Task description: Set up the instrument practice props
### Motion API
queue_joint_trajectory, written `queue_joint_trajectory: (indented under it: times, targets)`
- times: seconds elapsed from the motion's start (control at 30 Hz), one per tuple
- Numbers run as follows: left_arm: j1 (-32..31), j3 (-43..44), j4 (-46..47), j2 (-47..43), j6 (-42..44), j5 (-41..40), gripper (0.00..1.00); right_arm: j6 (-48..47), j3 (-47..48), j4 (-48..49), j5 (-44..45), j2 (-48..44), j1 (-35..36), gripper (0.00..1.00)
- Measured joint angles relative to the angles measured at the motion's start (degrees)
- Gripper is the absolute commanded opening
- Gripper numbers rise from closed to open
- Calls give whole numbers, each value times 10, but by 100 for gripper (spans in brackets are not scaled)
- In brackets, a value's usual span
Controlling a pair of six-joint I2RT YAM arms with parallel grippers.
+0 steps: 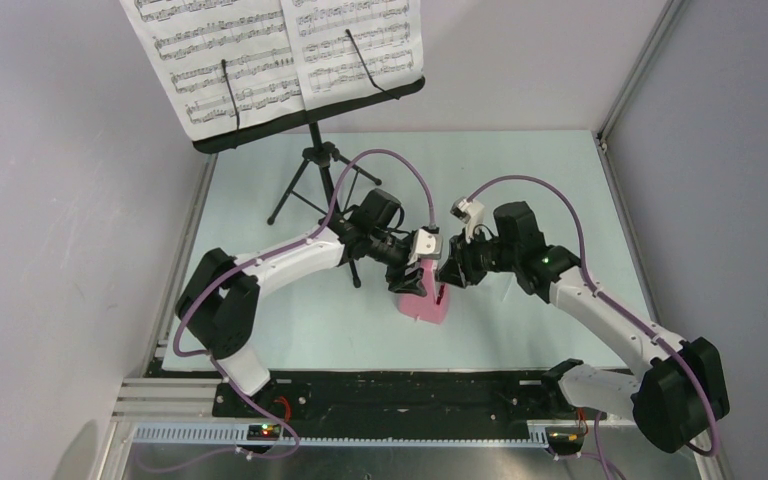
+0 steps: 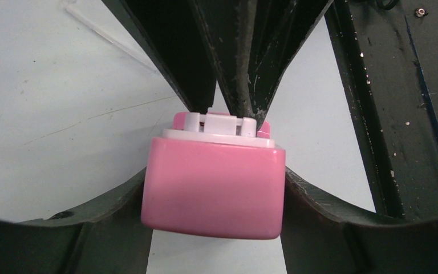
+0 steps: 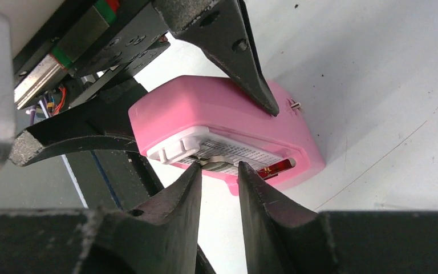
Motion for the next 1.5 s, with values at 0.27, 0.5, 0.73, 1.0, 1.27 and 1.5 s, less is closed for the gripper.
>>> queue_joint_trajectory:
  times: [0.27,0.5,0.73,1.0,1.27,1.5]
  targets:
    - [9,-1,7,0,2,-5,63,49,0,19,46,7,4,33]
    - [11,-2,24,0,0,-18,59,115,-1,31,57,14,-14,34]
    - [14,-6,42,0,6,-20,51,139,-1,48,37,21,-37,35]
    - [22,-6,33,0,10,-21,49,123,21,66,-17,66,-48,34]
    - [30,-6,32,3,24,-10,47,25,47,79,-134,123,-81,25]
    - [18,-6,11,7,61,38,45,-19,83,164,-158,170,-134,21]
